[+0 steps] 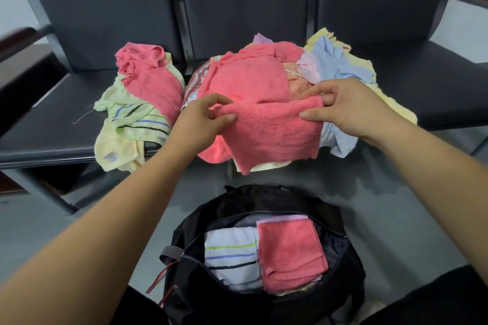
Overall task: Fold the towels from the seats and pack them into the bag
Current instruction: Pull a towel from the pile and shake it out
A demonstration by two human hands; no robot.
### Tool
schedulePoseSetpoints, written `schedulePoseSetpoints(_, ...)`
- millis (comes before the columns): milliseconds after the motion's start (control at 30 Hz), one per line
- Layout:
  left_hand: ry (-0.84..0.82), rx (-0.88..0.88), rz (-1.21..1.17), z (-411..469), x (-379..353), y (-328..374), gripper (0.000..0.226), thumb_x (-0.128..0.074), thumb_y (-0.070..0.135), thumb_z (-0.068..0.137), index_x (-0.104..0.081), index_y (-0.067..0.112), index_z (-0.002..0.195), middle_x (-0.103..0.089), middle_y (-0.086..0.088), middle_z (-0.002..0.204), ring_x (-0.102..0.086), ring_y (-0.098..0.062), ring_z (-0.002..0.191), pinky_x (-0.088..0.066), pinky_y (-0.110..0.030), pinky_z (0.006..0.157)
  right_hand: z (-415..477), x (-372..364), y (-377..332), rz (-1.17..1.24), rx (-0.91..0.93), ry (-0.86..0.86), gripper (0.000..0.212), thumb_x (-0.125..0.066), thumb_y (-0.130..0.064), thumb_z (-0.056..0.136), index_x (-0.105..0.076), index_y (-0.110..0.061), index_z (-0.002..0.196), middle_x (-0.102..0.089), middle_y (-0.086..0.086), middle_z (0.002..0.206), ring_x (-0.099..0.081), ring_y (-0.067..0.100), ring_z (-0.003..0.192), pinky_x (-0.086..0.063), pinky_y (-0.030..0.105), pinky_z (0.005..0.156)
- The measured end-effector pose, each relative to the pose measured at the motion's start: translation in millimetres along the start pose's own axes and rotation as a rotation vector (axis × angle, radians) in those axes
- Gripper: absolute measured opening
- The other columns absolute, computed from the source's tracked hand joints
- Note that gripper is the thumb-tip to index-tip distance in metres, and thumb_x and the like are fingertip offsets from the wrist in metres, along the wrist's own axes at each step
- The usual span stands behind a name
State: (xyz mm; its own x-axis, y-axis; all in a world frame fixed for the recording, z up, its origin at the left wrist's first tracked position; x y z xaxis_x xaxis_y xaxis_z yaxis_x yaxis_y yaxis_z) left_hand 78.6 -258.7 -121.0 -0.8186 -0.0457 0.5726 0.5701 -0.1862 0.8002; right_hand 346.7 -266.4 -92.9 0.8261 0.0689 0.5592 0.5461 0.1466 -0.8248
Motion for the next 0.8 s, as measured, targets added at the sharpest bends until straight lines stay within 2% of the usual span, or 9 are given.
schedulePoseSetpoints(100, 0.060, -0.042, 0.066, 1, 0, 0, 0.019, -0.073, 0.026, 0.091, -0.069, 0.026, 0.109, -0.055, 0.002, 0.063, -0.049, -0.010, 0.060, -0.045, -0.024, 0.065, -4, 3, 1, 0.004, 0.003, 0.045, 0.034, -0.083, -0.010, 0.081, -0.072, -0.016, 0.114, -0.077, -0.012, 0.081, -0.069, -0.008, 0.076, -0.049, 0.004, 0.070)
schedulePoseSetpoints(167, 0.098, -0.064, 0.079, -1, -1, 3, 0.019, -0.074, 0.027, 0.091, -0.070, 0.025, 0.109, -0.062, 0.012, 0.069, -0.055, 0.003, 0.063, -0.041, -0.009, 0.062, -6, 6, 2, -0.009, 0.001, 0.084, 0.033, -0.083, -0.010, 0.082, -0.070, -0.017, 0.112, -0.075, -0.013, 0.084, -0.069, -0.009, 0.077, -0.047, 0.003, 0.068)
schedulePoseSetpoints(200, 0.106, -0.072, 0.068, -1, -2, 5, 0.018, -0.074, 0.028, 0.090, -0.070, 0.026, 0.107, -0.065, 0.014, 0.072, -0.058, 0.006, 0.066, -0.042, -0.008, 0.062, -7, 8, 3, -0.024, -0.004, 0.114, 0.031, -0.083, -0.012, 0.082, -0.070, -0.018, 0.110, -0.074, -0.013, 0.085, -0.069, -0.006, 0.080, -0.048, 0.006, 0.071)
schedulePoseSetpoints(333, 0.080, -0.140, 0.052, -3, -8, 11, 0.017, -0.077, 0.035, 0.086, -0.066, 0.022, 0.089, -0.049, 0.010, 0.058, -0.042, 0.000, 0.051, -0.033, -0.014, 0.053, -13, 17, 8, -0.049, -0.023, 0.185, 0.021, -0.082, -0.011, 0.083, -0.070, -0.018, 0.100, -0.075, -0.003, 0.087, -0.070, 0.005, 0.081, -0.050, 0.011, 0.073)
schedulePoseSetpoints(467, 0.057, -0.173, -0.070, -7, -20, 16, 0.015, -0.076, 0.025, 0.088, -0.062, 0.018, 0.087, -0.053, 0.006, 0.077, -0.048, 0.003, 0.060, -0.038, -0.010, 0.060, -18, 21, 23, 0.032, -0.026, 0.227, 0.015, -0.080, -0.012, 0.085, -0.072, -0.019, 0.095, -0.073, 0.004, 0.096, -0.067, 0.013, 0.089, -0.053, 0.017, 0.082)
schedulePoseSetpoints(533, 0.028, -0.157, -0.099, -10, -29, 12, 0.015, -0.071, 0.029, 0.093, -0.058, 0.021, 0.089, -0.055, 0.008, 0.090, -0.050, 0.003, 0.072, -0.042, -0.015, 0.069, -20, 14, 40, 0.206, -0.099, 0.207, 0.012, -0.075, -0.011, 0.089, -0.070, -0.019, 0.096, -0.072, 0.007, 0.098, -0.066, 0.018, 0.092, -0.053, 0.030, 0.092)
schedulePoseSetpoints(633, -0.072, -0.094, -0.073, -21, -54, 4, 0.021, -0.059, 0.036, 0.100, -0.047, 0.022, 0.089, -0.045, 0.009, 0.076, -0.040, 0.001, 0.064, -0.036, -0.021, 0.061, -23, -8, 66, 0.490, -0.259, 0.141, 0.011, -0.064, -0.007, 0.097, -0.064, -0.017, 0.092, -0.070, 0.006, 0.092, -0.067, 0.022, 0.089, -0.051, 0.043, 0.091)
schedulePoseSetpoints(733, -0.089, -0.028, -0.006, -34, -80, -8, 0.026, -0.049, 0.041, 0.103, -0.039, 0.023, 0.087, -0.043, 0.009, 0.072, -0.041, -0.002, 0.062, -0.034, -0.023, 0.056, -29, -30, 90, 0.662, -0.363, 0.148, 0.009, -0.055, -0.007, 0.102, -0.063, -0.009, 0.099, -0.071, 0.010, 0.098, -0.069, 0.023, 0.093, -0.055, 0.037, 0.087)
schedulePoseSetpoints(800, -0.121, 0.003, 0.039, -41, -94, -21, 0.026, -0.048, 0.041, 0.104, -0.041, 0.018, 0.093, -0.049, 0.010, 0.076, -0.046, 0.000, 0.066, -0.036, -0.025, 0.059, -33, -40, 110, 0.563, -0.411, 0.158, 0.014, -0.053, -0.009, 0.104, -0.062, 0.001, 0.100, -0.069, 0.012, 0.094, -0.068, 0.024, 0.087, -0.054, 0.034, 0.078)
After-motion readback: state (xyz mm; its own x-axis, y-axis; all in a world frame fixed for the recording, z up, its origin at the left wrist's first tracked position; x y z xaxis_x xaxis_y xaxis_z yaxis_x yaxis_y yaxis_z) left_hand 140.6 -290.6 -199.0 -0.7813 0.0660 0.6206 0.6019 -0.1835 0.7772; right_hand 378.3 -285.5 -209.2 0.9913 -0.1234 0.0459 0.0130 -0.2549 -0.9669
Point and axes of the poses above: each hand's wrist, its own z-axis towards the middle knuckle, its own x-axis out of the back of the hand, y = z × x, the point moved 5 cm from there along z, towards the middle knuckle
